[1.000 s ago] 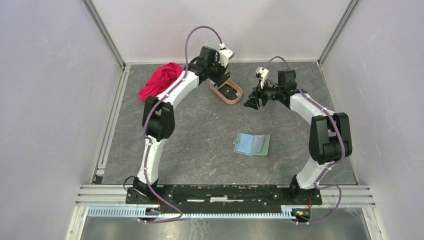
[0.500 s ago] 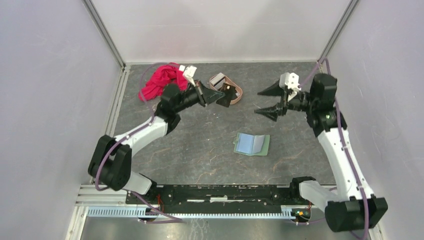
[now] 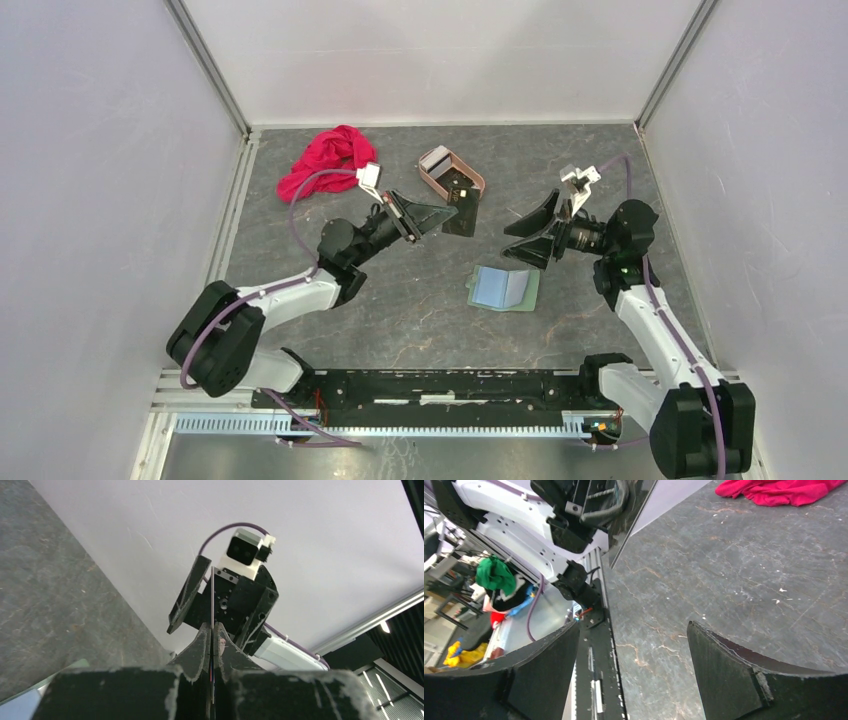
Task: Put the credit cards into the card holder
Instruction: Pick up the credit card from the storage box.
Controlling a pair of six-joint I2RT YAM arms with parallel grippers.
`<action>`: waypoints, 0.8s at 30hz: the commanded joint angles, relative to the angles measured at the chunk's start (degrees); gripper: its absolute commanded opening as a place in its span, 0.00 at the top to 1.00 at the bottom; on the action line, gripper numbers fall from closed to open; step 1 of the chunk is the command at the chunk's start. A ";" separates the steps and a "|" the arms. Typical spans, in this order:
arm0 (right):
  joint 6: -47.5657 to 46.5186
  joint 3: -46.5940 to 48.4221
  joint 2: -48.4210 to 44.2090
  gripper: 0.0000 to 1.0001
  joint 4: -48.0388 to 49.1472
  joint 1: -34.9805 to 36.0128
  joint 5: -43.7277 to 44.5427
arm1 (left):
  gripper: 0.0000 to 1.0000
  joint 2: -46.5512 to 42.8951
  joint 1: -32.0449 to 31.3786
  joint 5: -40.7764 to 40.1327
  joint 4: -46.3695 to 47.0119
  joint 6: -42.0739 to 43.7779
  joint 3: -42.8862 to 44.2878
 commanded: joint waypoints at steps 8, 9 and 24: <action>19.85 1.79 5.37 0.21 17.02 2.72 2.53 | 0.98 4.71 -6.63 -8.12 8.77 0.37 1.25; 20.09 1.95 5.57 0.23 17.40 3.12 2.69 | 0.98 5.21 -6.96 -8.35 8.82 0.56 1.47; 28.01 2.50 9.58 0.50 25.04 4.40 4.55 | 0.98 8.34 -10.12 -9.04 7.96 2.72 3.81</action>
